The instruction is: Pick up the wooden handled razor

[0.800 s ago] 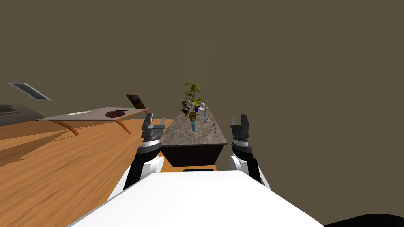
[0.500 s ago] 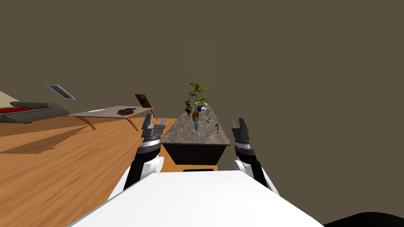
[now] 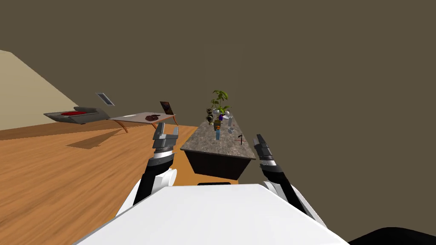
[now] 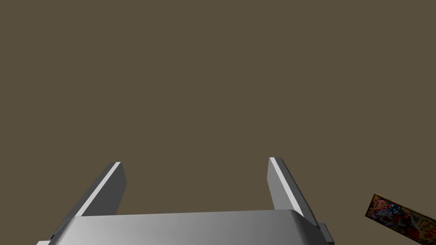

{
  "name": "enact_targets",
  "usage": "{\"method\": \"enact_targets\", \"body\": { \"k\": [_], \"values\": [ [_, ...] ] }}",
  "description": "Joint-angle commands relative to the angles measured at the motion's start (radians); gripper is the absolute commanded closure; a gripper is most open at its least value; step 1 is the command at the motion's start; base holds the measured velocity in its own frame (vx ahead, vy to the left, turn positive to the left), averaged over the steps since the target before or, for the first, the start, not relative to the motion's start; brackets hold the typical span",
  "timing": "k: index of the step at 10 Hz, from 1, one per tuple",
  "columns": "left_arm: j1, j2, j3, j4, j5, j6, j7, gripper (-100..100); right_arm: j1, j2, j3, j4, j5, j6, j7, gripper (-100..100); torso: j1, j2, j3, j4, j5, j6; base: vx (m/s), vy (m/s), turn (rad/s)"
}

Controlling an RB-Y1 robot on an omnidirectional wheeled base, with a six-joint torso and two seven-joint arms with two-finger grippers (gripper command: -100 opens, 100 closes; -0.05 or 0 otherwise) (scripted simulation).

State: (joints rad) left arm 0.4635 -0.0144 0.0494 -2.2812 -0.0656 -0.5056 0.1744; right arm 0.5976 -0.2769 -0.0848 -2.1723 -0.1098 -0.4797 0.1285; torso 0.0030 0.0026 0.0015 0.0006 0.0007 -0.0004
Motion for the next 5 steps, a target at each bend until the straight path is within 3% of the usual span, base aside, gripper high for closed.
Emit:
{"method": "enact_targets", "body": {
  "k": [1, 2, 4, 5],
  "values": [
    [0.0, 0.0, 0.0, 0.0, 0.0, 0.0, 0.0, 0, 0.047, -0.05, -0.022, 0.035, -0.008, 0.022, -0.001, -100, 0.0, 0.0, 0.0, 0.0, 0.0, 0.0, -0.028, 0.063, 0.266],
    [0.0, 0.0, 0.0, 0.0, 0.0, 0.0, 0.0, 0, 0.047, -0.059, -0.022, 0.035, -0.008, 0.022, -0.001, -100, 0.0, 0.0, 0.0, 0.0, 0.0, 0.0, -0.014, 0.039, 0.068],
    [0.0, 0.0, 0.0, 0.0, 0.0, 0.0, 0.0, 0, 0.097, -0.128, -0.061, 0.081, -0.024, 0.061, -0.008, -100, -0.001, -0.001, -0.001, 0.0, 0.0, 0.0, -0.014, 0.047, 0.213],
    [0.0, 0.0, 0.0, 0.0, 0.0, 0.0, 0.0, 0, 0.097, -0.138, -0.061, 0.081, -0.024, 0.061, -0.008, -100, -0.001, -0.001, -0.001, 0.0, 0.0, 0.0, -0.012, 0.04, 0.115]
  ]
}}
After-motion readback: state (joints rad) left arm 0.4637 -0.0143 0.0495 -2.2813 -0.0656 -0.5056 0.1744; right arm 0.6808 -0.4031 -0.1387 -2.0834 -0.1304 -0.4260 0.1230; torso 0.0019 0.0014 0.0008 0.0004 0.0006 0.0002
